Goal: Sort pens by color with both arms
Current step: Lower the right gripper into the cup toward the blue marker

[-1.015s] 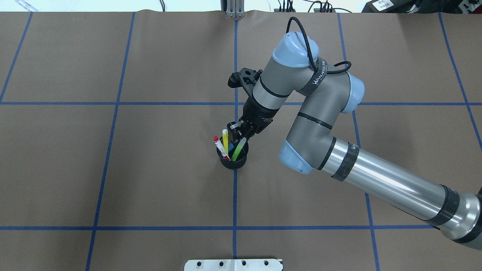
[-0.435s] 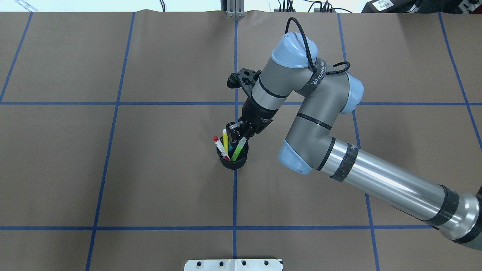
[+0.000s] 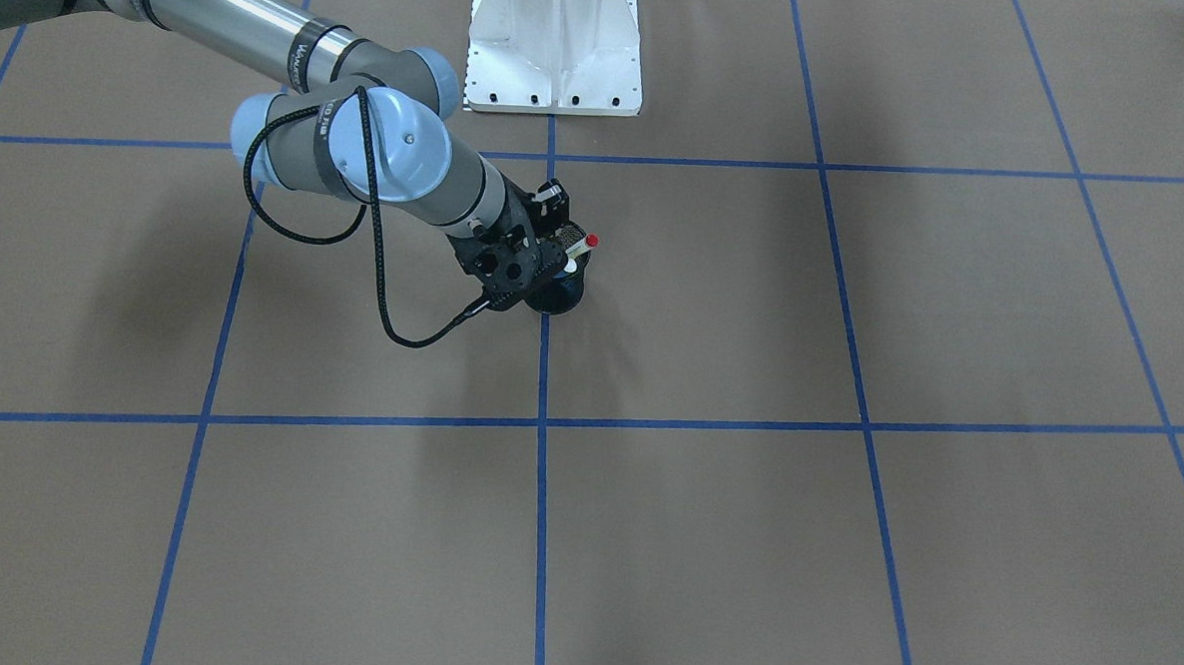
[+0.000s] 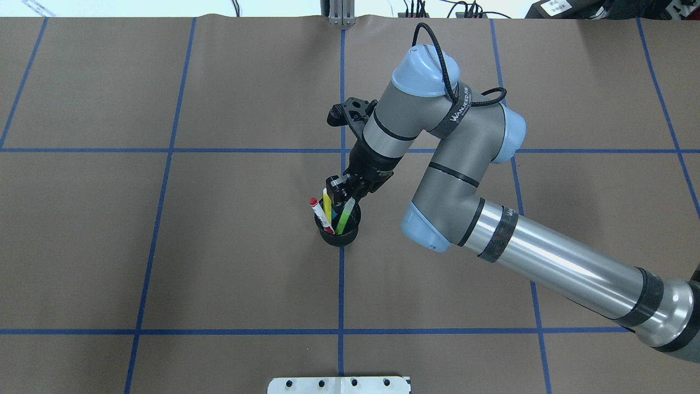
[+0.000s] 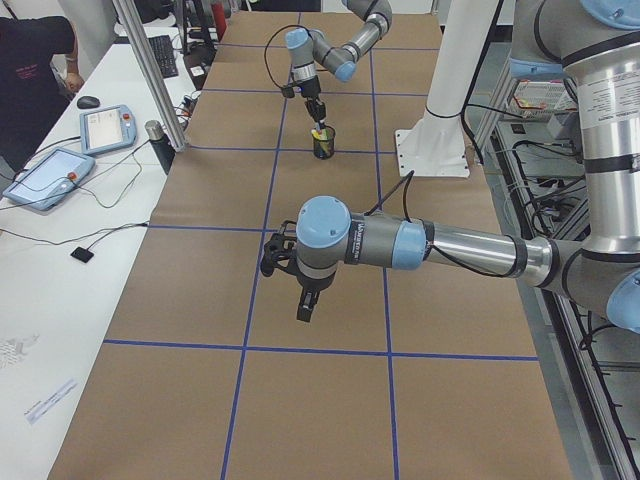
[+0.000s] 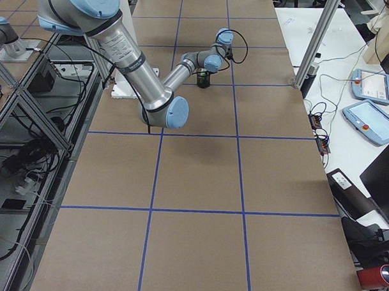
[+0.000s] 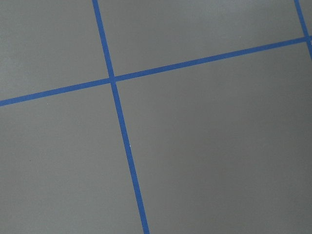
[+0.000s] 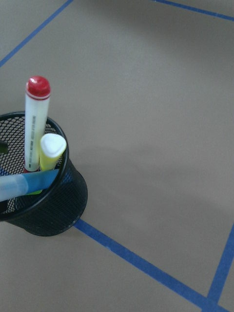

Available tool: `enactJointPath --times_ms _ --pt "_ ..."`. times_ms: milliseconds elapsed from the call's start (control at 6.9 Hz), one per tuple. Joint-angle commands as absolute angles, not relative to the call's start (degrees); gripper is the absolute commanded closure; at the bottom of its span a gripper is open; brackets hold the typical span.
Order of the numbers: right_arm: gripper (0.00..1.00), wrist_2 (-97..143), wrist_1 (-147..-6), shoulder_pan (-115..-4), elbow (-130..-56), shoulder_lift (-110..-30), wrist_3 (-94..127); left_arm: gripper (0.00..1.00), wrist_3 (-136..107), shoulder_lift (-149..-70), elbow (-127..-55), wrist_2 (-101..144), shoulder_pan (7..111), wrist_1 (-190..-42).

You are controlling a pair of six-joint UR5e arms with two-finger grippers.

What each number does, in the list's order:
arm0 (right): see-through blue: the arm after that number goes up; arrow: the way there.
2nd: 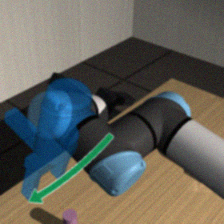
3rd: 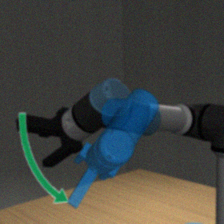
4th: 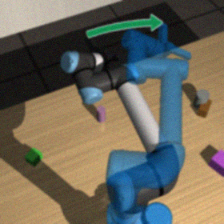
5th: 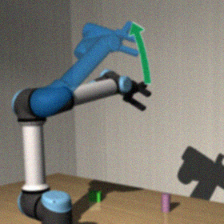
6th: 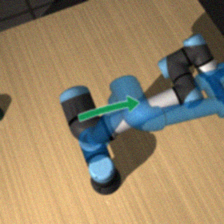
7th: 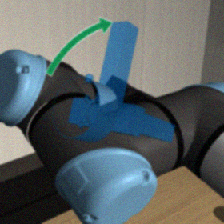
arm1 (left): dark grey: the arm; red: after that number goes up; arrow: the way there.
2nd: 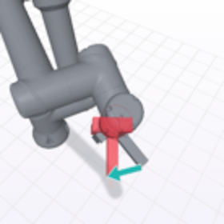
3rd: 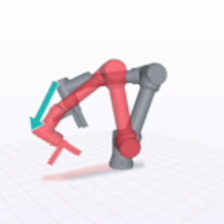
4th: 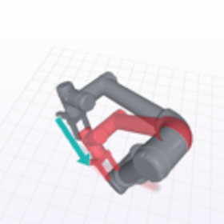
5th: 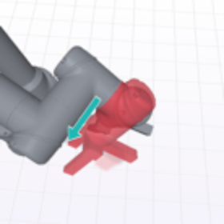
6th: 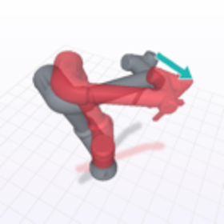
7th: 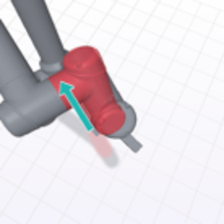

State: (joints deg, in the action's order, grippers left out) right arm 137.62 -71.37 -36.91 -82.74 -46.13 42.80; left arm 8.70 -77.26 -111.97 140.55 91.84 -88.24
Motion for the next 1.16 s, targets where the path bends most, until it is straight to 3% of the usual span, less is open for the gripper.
enactJointPath --times_ms 0,725,1015 --pt "0.57 137.46 -71.37 -36.91 -82.44 -45.97 42.72 0.01 8.7 -77.26 -111.97 140.54 91.85 -88.24" --pt "0.6 137.72 -70.84 -36.91 -83.4 -47.1 42.89 0.01 8.7 -77.26 -111.88 140.54 91.85 -88.24" --pt "0.52 137.81 -71.1 -36.91 -85.34 -48.16 42.89 0.01 8.7 -77.25 -111.97 140.62 91.85 -88.24"
